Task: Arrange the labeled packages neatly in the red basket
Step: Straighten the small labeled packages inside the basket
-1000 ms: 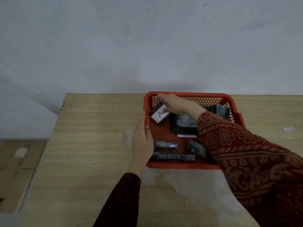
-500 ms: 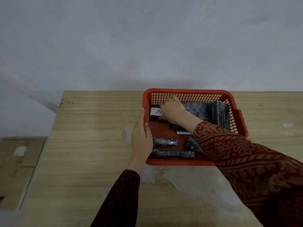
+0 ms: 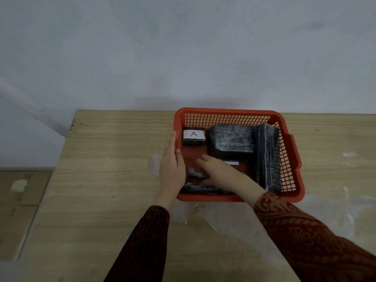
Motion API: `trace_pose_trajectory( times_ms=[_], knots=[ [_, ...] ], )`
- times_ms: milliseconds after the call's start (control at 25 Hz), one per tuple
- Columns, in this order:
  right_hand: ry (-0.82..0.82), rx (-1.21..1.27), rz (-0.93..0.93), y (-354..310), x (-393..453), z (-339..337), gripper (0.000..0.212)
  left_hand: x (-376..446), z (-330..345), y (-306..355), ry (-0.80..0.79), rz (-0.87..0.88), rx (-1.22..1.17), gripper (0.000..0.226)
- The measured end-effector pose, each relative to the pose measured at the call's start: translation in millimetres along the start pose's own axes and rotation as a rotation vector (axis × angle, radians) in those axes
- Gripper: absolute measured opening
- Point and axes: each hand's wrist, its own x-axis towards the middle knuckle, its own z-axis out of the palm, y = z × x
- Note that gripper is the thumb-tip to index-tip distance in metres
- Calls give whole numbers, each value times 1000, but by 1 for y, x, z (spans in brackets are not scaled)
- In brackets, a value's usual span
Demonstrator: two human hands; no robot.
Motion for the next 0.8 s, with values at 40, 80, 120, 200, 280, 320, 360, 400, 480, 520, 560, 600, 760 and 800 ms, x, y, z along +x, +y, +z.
trace_pose_trajectory(
  times_ms=[40,80,120,200,280,320,360,400,480,520,560,600,760,800],
  knots=[
    [-22,30,26,2,2,0,70,-1,0,0,0,1,-3,50],
    [-38,59,33,4,5,-1,71,-1,0,0,1,2,-2,50],
    [-53,101,33,6,8,-1,67,-1,0,0,1,1,0,50],
    [-74,227,70,8,13,-4,52,-1,0,1,-3,-9,-6,50],
    [-102,289,127,11,15,-8,45,-1,-1,1,-6,-8,-18,51],
    [-104,289,133,11,17,-10,43,-1,-1,2,-7,-4,-19,51],
    [-90,291,119,11,19,-12,40,-1,-2,2,-5,-1,-15,51],
    [-60,296,92,9,21,-14,36,-1,-2,2,-2,-3,-11,51],
    [40,268,50,6,28,-18,23,-1,-2,1,3,-9,-5,51],
    [87,233,42,6,32,-21,19,-1,-2,2,5,-9,-3,51],
    [112,195,37,6,36,-23,18,-1,-1,2,5,-11,-2,51],
    [112,152,28,7,40,-27,20,-1,-1,2,3,-15,-5,51],
    [91,-79,-46,8,56,-37,34,-1,-1,2,-7,-27,-32,51],
    [114,-142,-54,8,59,-38,35,-1,-1,2,-5,-28,-27,51]
  ],
)
